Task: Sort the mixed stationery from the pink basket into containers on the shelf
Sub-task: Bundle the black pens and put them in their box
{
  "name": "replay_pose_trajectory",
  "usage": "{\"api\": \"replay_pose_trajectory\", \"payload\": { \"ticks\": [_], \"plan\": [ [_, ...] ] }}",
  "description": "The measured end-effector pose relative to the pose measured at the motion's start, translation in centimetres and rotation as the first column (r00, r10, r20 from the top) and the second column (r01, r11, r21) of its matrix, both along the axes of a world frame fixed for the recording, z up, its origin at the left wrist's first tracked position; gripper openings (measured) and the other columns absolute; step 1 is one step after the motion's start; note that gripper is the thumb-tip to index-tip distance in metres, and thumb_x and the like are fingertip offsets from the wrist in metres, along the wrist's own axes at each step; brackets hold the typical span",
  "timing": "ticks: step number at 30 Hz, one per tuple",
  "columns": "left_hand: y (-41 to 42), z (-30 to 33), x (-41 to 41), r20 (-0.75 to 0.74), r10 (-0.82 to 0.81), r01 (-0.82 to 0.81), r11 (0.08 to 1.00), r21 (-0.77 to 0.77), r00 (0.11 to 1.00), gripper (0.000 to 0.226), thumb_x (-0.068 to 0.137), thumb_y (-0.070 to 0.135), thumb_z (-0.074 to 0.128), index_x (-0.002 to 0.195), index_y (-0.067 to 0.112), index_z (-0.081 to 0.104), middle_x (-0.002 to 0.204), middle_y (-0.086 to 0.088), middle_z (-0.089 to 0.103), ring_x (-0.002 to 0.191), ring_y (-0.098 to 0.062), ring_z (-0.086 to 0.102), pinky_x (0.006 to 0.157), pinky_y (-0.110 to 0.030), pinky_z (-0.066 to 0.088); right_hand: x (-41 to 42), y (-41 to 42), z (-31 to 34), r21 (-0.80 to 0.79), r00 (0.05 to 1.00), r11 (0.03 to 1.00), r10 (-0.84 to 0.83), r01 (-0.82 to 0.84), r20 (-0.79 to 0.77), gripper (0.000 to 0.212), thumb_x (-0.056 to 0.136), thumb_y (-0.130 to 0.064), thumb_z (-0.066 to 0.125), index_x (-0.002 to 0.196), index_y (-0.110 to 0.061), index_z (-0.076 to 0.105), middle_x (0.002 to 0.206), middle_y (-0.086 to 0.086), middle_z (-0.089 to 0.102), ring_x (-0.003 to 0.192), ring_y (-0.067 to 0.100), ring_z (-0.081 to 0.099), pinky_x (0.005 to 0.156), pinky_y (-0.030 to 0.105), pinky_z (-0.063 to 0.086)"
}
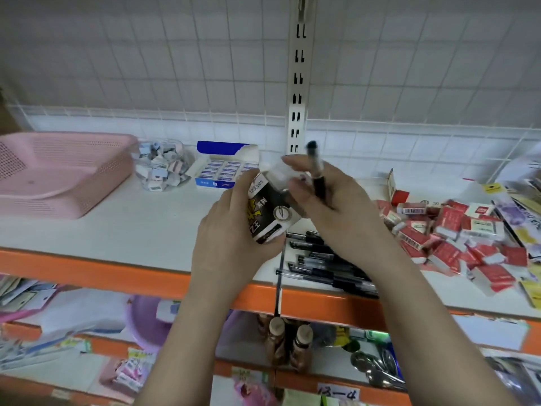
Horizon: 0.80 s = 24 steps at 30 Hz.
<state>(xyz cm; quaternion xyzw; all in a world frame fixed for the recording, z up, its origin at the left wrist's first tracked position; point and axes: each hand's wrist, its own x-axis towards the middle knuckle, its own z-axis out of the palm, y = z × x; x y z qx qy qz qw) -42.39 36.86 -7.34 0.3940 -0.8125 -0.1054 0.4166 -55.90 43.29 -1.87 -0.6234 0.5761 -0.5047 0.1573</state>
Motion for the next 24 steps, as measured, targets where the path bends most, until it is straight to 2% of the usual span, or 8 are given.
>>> {"api": "replay_pose_trajectory", "payload": {
  "ticks": [3, 6, 8, 10, 12, 14, 19, 24],
  "plan": [
    [0.1, -0.1, 0.0, -0.056, 0.007, -0.007, 1.000, 0.010, 0.998, 0.087, 0.061, 0.042, 0.070, 0.136, 0.034, 0.027, 0.114, 0.000, 0.058, 0.097, -0.025, 0.059, 0.077, -0.047, 0.051, 0.3, 0.0, 0.8, -0.087, 0.971, 0.994, -0.047, 0.069, 0.236, 0.013, 0.095, -0.042, 0.038, 0.089, -0.032, 0.043, 0.084, -0.012, 0.055, 0.069, 0.001, 0.062, 0.057, 0.013, 0.043],
    [0.0, -0.2, 0.1, -0.047, 0.015, -0.015, 1.000, 0.011, 0.999, 0.088, 0.065, 0.034, 0.078, 0.139, 0.029, 0.031, 0.114, 0.000, 0.057, 0.098, -0.024, 0.057, 0.077, -0.046, 0.050, -0.1, 0.2, 2.2, -0.140, 0.769, 0.979, -0.025, 0.147, 0.638, 0.023, 0.102, -0.032, 0.031, 0.083, -0.022, 0.040, 0.079, -0.006, 0.047, 0.057, 0.005, 0.050, 0.050, 0.022, 0.040],
    [0.1, -0.2, -0.2, -0.026, 0.026, -0.027, 1.000, -0.007, 0.999, 0.089, 0.064, 0.033, 0.079, 0.139, 0.029, 0.031, 0.112, 0.001, 0.058, 0.096, -0.024, 0.057, 0.076, -0.044, 0.050, 0.0, 0.2, 2.6, -0.227, 0.683, 0.956, 0.039, 0.187, 0.729, 0.026, 0.102, -0.025, 0.031, 0.079, -0.022, 0.042, 0.075, -0.006, 0.046, 0.063, 0.009, 0.050, 0.055, 0.025, 0.042],
    [0.1, -0.2, -0.4, -0.021, 0.022, -0.022, 0.999, -0.029, 1.000, 0.088, 0.064, 0.033, 0.078, 0.137, 0.032, 0.029, 0.110, 0.001, 0.058, 0.095, -0.023, 0.057, 0.076, -0.042, 0.049, 0.3, 0.0, 2.1, -0.253, 0.778, 0.940, -0.022, 0.230, 0.627, 0.029, 0.100, -0.033, 0.030, 0.079, -0.026, 0.049, 0.073, -0.014, 0.048, 0.073, 0.005, 0.049, 0.068, 0.027, 0.043],
    [0.1, -0.3, -0.6, -0.010, 0.008, -0.009, 0.998, -0.064, 1.000, 0.087, 0.063, 0.033, 0.078, 0.136, 0.030, 0.030, 0.109, 0.000, 0.059, 0.094, -0.024, 0.057, 0.075, -0.042, 0.050, 0.4, -0.2, 1.2, -0.279, 0.865, 0.926, -0.088, 0.254, 0.493, 0.027, 0.098, -0.037, 0.033, 0.087, -0.030, 0.056, 0.068, -0.019, 0.047, 0.069, 0.004, 0.045, 0.069, 0.023, 0.040],
    [-0.2, -0.4, -0.7, 0.013, 0.005, -0.004, 0.995, -0.097, 1.000, 0.087, 0.062, 0.032, 0.080, 0.135, 0.027, 0.033, 0.108, -0.002, 0.060, 0.094, -0.026, 0.058, 0.075, -0.043, 0.050, 0.3, -0.4, 0.4, -0.303, 0.894, 0.923, -0.084, 0.236, 0.440, 0.021, 0.100, -0.027, 0.040, 0.091, -0.026, 0.059, 0.064, -0.015, 0.046, 0.061, 0.007, 0.044, 0.060, 0.019, 0.039],
    [-0.8, -0.6, -0.7, 0.000, 0.028, -0.028, 0.998, -0.064, 1.000, 0.087, 0.062, 0.030, 0.081, 0.134, 0.029, 0.033, 0.114, -0.002, 0.059, 0.099, -0.027, 0.057, 0.079, -0.044, 0.049, -0.3, -0.3, 0.0, -0.389, 0.919, 0.877, -0.132, 0.282, 0.371, 0.017, 0.093, -0.014, 0.053, 0.089, -0.029, 0.060, 0.079, -0.018, 0.063, 0.070, 0.008, 0.058, 0.070, 0.027, 0.053],
    [-1.2, -0.2, -1.5, -0.022, -0.020, 0.017, 0.995, -0.096, 1.000, 0.088, 0.062, 0.028, 0.083, 0.132, 0.028, 0.031, 0.116, -0.004, 0.060, 0.101, -0.027, 0.059, 0.079, -0.042, 0.050, 0.1, -0.3, -1.3, -0.265, 0.964, 0.941, -0.158, 0.212, 0.213, 0.046, 0.089, -0.013, 0.063, 0.112, -0.040, 0.034, 0.078, -0.003, 0.069, 0.066, 0.010, 0.066, 0.066, 0.025, 0.055]
  ]
}}
